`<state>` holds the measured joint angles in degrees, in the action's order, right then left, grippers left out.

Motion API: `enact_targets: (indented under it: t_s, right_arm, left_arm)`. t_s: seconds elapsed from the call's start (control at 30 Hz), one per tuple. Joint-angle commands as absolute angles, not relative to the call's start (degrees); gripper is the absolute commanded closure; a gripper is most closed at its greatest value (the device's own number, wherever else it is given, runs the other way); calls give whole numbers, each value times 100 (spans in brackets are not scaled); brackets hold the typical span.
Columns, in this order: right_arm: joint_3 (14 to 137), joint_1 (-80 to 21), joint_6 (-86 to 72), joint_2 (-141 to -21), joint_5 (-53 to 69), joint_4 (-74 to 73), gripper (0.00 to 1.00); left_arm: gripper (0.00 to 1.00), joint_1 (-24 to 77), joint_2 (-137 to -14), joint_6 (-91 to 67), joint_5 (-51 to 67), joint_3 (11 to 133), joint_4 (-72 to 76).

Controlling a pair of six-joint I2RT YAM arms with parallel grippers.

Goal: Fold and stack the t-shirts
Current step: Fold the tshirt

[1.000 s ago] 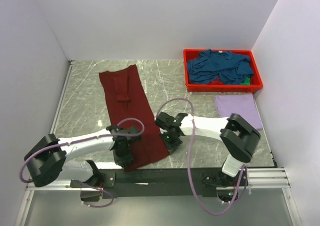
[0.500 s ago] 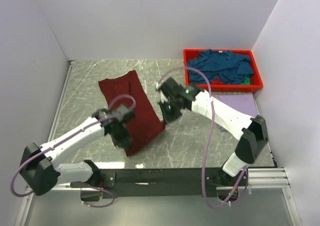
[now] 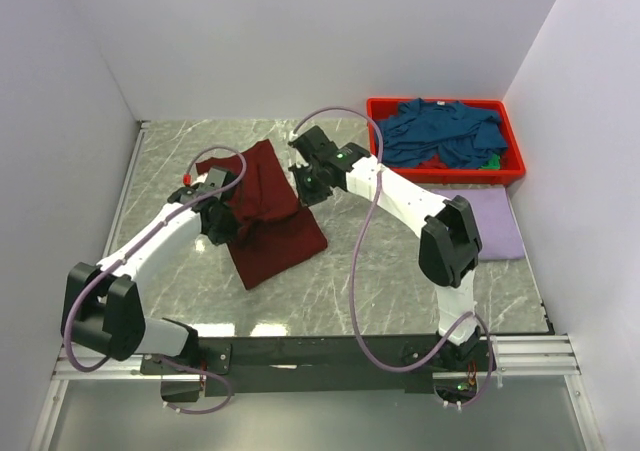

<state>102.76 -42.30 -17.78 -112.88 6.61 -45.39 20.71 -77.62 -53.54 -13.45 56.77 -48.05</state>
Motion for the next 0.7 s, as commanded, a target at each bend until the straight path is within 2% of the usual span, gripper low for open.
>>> enact_targets:
  t_s: [0.0,0.33,0.43,0.5,0.6,0.63,0.67]
  right_arm:
    - [10565,-4052,-1679,-11364,536,-3798,100]
    - [10389,-3832,-1810,-12058,554,-3007,100]
    - [10371,-3797,-1881,-12313,536,-2866,97]
    - [10319,-3762,-1959,-12454,493,-2778,87]
    - [10502,-3744,-2056,-12542,388,-2829,71]
    - [10538,-3753,-2065,-12516,352,-2908,69]
    - [10495,-3753,-2092,-12368,308,-2918,66]
  left_arm:
    - [99,1864,-7840,-4983,-1722,5968,-4053]
    - [99,1442,-8481,-4834,-1793,5608,-3156]
    - [98,1389,-8797,-4825,-1845,5564,-3007]
    - [94,1380,-8981,-4816,-1881,5563,-2918]
    - [82,1371,-9114,-4869,-1951,5625,-2953]
    - [78,1371,-9088,-4895,-2029,5677,-3005]
    - [68,1380,-9036,-4904,-2048,5704,-3049]
